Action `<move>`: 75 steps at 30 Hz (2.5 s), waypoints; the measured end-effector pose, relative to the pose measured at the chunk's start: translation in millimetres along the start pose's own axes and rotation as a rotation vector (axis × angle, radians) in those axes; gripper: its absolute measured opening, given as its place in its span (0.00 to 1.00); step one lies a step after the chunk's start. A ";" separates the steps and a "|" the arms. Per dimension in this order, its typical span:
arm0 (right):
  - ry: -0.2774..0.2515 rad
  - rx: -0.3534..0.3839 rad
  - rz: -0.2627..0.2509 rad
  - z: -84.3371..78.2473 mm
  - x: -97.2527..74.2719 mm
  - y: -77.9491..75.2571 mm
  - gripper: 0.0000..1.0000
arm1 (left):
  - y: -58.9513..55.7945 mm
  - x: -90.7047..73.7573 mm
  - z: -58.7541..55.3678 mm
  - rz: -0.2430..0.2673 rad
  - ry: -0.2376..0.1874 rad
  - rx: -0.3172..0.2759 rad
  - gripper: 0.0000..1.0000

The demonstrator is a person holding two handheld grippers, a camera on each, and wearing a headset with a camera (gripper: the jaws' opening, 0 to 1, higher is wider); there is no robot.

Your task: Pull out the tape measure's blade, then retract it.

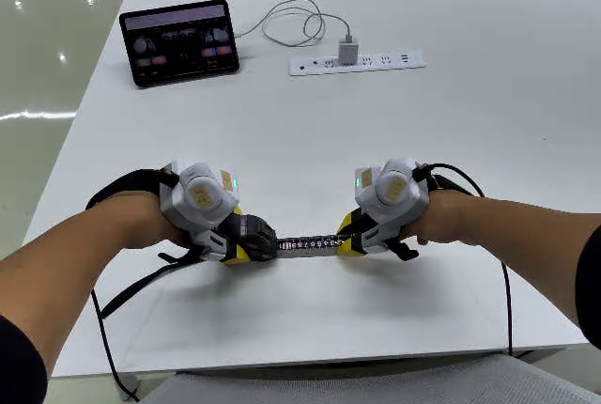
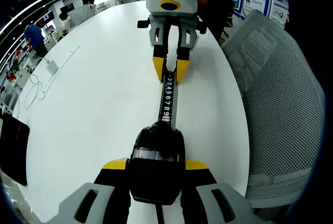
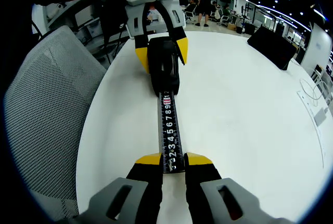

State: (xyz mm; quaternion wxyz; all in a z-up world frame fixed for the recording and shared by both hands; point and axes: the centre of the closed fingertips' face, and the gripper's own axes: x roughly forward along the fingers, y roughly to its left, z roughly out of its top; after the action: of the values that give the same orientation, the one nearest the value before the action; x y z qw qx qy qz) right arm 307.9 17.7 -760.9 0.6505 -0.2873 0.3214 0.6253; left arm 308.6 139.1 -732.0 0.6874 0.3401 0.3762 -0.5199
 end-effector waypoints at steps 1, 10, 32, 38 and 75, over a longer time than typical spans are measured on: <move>-0.001 0.002 -0.001 -0.6 -0.9 -0.3 0.11 | 0.2 0.3 -0.1 0.002 -0.002 -0.004 0.33; 0.002 0.012 -0.002 -8.8 -8.0 -1.5 0.11 | 1.0 1.3 -0.4 0.002 -0.009 -0.014 0.33; -0.010 0.040 -0.015 -28.4 -26.9 0.5 0.11 | -0.2 3.3 0.4 -0.003 -0.017 -0.018 0.33; -0.005 0.044 -0.019 -35.6 -32.3 -1.5 0.11 | -0.2 3.1 0.6 -0.003 -0.022 -0.024 0.33; 0.029 0.050 -0.039 -67.7 -54.9 -4.1 0.11 | -2.8 3.4 2.2 0.001 -0.026 -0.024 0.33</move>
State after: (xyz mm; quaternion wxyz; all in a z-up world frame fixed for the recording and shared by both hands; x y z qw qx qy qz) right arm 307.3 -69.5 -760.9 0.6648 -0.2861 0.3407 0.6001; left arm 306.9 135.1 -734.1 0.6966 0.3251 0.3733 -0.5193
